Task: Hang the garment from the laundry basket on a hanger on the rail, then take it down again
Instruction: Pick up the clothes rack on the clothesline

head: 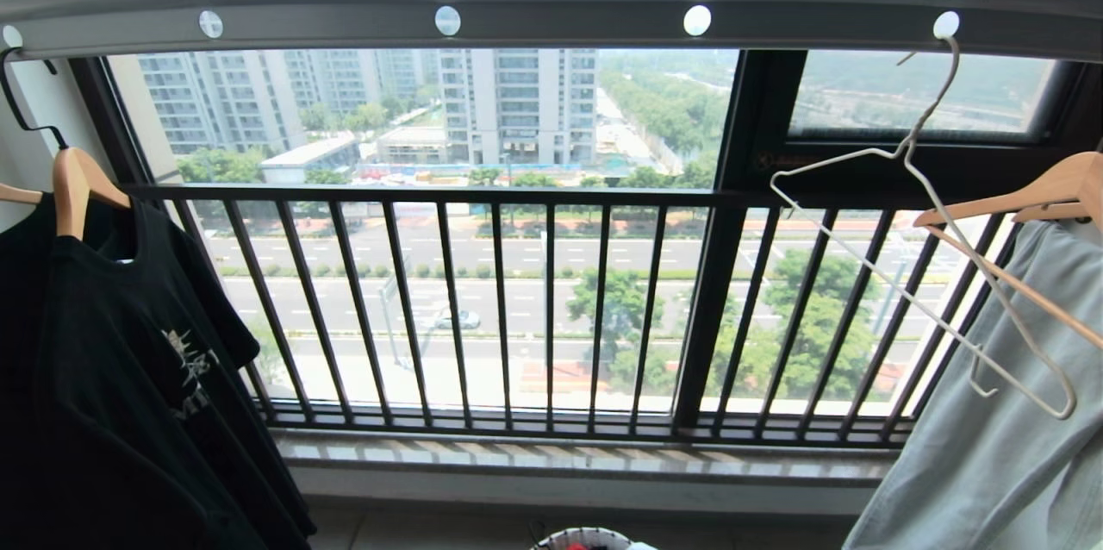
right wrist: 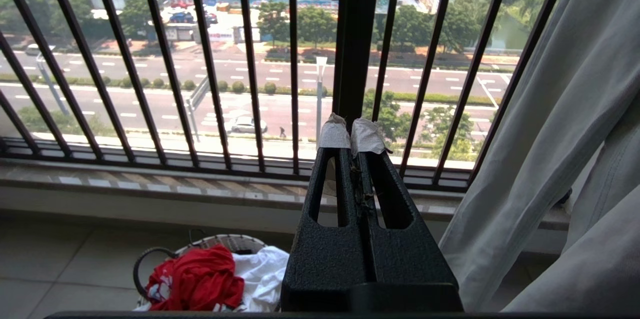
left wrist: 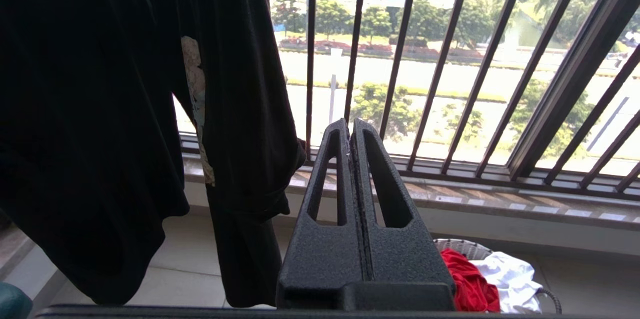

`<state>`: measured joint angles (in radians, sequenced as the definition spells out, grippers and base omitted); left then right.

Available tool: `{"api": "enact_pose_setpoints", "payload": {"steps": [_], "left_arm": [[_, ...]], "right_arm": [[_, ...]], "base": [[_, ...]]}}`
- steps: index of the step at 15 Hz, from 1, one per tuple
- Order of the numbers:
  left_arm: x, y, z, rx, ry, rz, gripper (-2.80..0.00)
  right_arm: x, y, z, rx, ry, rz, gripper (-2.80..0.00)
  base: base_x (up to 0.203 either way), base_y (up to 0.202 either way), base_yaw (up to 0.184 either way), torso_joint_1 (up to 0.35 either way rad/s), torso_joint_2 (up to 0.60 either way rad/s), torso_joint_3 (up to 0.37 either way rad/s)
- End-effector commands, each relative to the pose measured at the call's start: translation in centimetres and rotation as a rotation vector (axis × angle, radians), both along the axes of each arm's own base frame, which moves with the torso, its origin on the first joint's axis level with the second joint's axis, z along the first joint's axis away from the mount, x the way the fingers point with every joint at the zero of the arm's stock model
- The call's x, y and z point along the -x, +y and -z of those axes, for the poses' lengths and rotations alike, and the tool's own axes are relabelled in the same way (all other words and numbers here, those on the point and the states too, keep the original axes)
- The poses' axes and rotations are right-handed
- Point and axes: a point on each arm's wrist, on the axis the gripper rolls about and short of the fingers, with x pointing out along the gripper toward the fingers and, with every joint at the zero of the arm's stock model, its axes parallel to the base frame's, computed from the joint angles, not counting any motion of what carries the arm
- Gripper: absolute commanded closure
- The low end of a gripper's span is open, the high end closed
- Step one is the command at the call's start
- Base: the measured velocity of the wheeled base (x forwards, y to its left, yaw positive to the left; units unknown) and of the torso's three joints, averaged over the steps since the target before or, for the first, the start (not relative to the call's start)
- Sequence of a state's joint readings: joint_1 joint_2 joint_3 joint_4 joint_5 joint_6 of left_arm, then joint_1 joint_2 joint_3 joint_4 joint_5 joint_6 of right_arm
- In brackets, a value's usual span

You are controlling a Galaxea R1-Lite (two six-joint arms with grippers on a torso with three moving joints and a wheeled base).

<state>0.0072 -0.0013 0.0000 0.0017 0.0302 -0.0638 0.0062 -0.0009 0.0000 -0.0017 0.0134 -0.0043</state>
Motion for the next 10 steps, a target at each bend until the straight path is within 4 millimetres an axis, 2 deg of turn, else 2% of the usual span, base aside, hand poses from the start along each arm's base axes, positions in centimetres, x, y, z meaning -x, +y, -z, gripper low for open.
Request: {"api": "enact_pose_setpoints", "payload": {"steps": [1,10], "left_arm": [[-0.01,0.00,0.00,0.001,0.001,-0.001,0.00],[-0.01,0.00,0.00,0.001,0.001,-0.001,0.00]], "right_arm": [[-0.02,0.00,0.04,0.000,0.003,0.000,0.00],[-0.02,0.00,0.04,0.002,0.003,-0.002,0.00]], "base": [[0.000,0.000,0.000,0.000,0.00,0.000],[0.000,0.000,0.000,0.000,0.00,0.000]]}}
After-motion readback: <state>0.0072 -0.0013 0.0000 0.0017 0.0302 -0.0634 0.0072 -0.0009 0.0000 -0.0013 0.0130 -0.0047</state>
